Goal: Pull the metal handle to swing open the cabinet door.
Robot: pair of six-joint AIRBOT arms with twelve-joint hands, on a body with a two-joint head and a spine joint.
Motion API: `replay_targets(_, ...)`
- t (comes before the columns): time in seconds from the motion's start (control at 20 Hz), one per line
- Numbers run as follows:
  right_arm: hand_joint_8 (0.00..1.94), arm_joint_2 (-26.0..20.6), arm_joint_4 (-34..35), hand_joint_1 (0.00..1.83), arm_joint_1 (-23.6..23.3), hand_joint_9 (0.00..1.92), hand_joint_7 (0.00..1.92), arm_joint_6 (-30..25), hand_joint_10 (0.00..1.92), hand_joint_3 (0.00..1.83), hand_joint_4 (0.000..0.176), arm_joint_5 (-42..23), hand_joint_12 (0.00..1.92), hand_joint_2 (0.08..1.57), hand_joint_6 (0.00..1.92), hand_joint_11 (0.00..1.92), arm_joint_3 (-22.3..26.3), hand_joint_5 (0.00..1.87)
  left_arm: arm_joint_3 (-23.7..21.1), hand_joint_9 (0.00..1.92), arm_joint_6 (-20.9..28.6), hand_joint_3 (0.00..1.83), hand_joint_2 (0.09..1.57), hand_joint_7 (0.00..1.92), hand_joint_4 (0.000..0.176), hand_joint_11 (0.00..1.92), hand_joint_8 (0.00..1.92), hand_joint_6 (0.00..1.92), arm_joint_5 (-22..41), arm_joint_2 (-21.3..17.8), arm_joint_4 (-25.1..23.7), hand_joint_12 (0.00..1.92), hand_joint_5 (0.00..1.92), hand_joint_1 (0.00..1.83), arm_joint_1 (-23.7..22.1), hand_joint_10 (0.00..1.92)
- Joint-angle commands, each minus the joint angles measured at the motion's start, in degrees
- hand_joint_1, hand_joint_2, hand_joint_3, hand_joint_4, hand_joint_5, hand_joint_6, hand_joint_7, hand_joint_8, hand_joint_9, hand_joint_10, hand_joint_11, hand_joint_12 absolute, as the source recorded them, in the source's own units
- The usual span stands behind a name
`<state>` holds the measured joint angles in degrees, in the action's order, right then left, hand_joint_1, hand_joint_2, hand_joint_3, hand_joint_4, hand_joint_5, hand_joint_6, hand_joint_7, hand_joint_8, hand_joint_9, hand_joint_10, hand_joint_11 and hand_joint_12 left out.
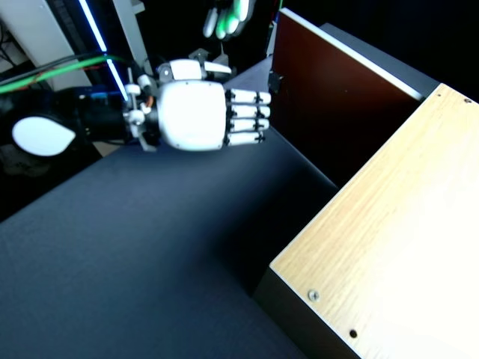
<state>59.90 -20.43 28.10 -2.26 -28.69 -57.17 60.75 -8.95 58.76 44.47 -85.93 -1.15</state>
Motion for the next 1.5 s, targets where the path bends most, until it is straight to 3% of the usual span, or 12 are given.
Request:
replay_targets(0.0, 0.0, -1.08, 0.86, 0.0, -0.35, 0.39, 0.42, 0.88, 0.0, 0.1, 0.0, -4.33, 1.0, 1.57, 0.0, 0.0, 0.06, 0.4, 0.08, 0.43, -0.46, 0.01, 1.57, 0.46, 0.0, 0.05, 0.0, 0.0, 1.46, -0.44, 5.65, 0.82, 0.39, 0.0, -0.5, 0.0)
replay_targets(0.1, 0.0, -2.76, 0.86, 0.0, -0.37, 0.4, 0.43, 12.55, 0.01, 0.1, 0.0, -0.68, 1.02, 1.57, 0.01, 0.0, 0.23, 0.41, 0.08, 0.42, -0.46, 0.01, 1.57, 0.45, 0.0, 0.05, 0.0, 0.0, 1.46, -0.44, 5.65, 0.82, 0.39, 0.0, -0.5, 0.0)
replay_targets(0.15, 0.0, -3.53, 0.87, 0.0, -0.37, 0.39, 0.42, 15.05, 0.0, 0.1, 0.0, 0.18, 1.0, 1.57, 0.0, 0.0, 0.16, 0.41, 0.08, 0.42, -0.46, 0.01, 1.57, 0.45, 0.0, 0.05, 0.0, 0.0, 1.46, -0.44, 5.65, 0.82, 0.39, 0.0, -0.5, 0.0)
replay_targets(0.55, 0.0, -7.56, -1.06, 0.0, -3.36, 0.39, 0.42, 15.04, 0.0, 0.1, 0.0, 4.61, 0.98, 1.57, 0.0, 0.0, 0.71, 0.42, 0.08, 0.43, -0.46, 0.01, 1.57, 0.45, 0.0, 0.05, 0.0, 0.0, 1.46, -0.44, 5.65, 0.83, 0.39, 0.0, -0.5, 0.0)
replay_targets(0.7, 0.0, -9.52, -6.11, 0.0, -5.4, 0.39, 0.42, 15.03, 0.0, 0.1, 0.0, 7.71, 0.98, 1.57, 0.0, 0.0, 1.89, 0.41, 0.08, 0.44, -0.46, 0.01, 1.57, 0.47, 0.0, 0.07, 0.0, 0.0, 1.46, -0.44, 5.65, 0.83, 0.4, 0.0, -0.5, 0.0)
replay_targets(1.2, 0.0, -12.59, -25.73, 0.0, -9.67, 0.37, 0.4, 14.84, 0.0, 0.1, 0.0, 7.37, 0.98, 1.57, 0.0, 0.0, 2.25, 0.4, 0.08, 0.44, -0.46, 0.01, 1.57, 0.46, 0.0, 0.06, 0.0, 0.0, 1.46, -0.44, 5.66, 0.82, 0.4, 0.0, -0.5, 0.0)
replay_targets(1.4, 0.0, -14.14, -34.09, 0.0, -11.05, 0.39, 0.42, 11.68, 0.01, 0.1, 0.0, 7.34, 0.99, 1.57, 0.0, 0.0, 3.73, 0.41, 0.08, 0.44, -0.46, 0.01, 1.57, 0.47, 0.0, 0.06, 0.0, 0.0, 1.46, -0.44, 5.66, 0.82, 0.4, 0.0, -0.5, 0.0)
replay_targets(1.45, 0.01, -14.84, -38.64, 0.0, -11.54, 0.39, 0.42, 8.68, 0.01, 0.09, 0.0, 6.7, 1.0, 1.57, 0.0, 0.0, 4.19, 0.41, 0.08, 0.44, -0.46, 0.01, 1.57, 0.47, 0.0, 0.05, 0.0, 0.0, 1.46, -0.44, 5.66, 0.81, 0.41, 0.0, -0.5, 0.0)
